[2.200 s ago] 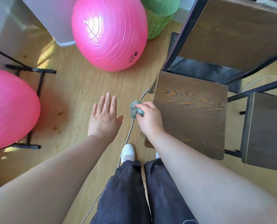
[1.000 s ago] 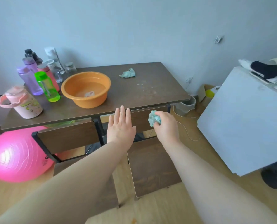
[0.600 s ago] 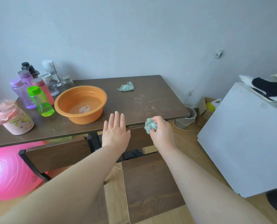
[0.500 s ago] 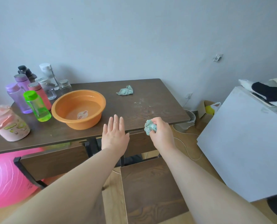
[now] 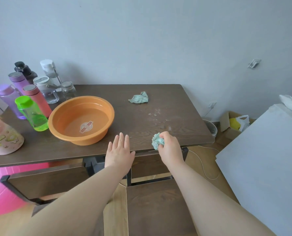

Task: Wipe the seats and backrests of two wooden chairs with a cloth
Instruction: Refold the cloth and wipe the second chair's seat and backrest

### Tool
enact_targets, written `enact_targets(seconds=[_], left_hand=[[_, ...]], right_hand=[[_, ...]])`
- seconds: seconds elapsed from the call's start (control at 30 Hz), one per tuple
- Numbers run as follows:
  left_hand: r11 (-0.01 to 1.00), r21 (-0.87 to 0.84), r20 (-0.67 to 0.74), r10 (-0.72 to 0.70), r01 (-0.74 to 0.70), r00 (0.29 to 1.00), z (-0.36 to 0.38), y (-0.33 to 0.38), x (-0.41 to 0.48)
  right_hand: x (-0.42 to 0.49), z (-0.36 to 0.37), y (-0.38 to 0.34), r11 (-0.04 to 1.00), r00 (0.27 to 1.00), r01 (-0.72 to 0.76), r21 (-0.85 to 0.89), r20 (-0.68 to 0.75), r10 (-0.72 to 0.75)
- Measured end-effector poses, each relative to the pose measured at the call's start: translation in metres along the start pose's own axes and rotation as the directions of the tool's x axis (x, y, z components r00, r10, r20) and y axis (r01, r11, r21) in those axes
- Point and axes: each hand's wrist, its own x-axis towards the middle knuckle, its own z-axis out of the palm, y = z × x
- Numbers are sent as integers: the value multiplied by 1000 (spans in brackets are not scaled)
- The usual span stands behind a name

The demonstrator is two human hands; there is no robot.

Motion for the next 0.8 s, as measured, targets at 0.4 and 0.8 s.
enact_targets(seconds=[0.4,0.8], left_hand=[[992,62,112,-117,110,987,28,17,122],[978,-13,165,-204,209,965,63,14,176]], right_hand=[[145,71,30,995,986,95,1,136,-95],[202,127,61,988,952,139,-63,284,-115]])
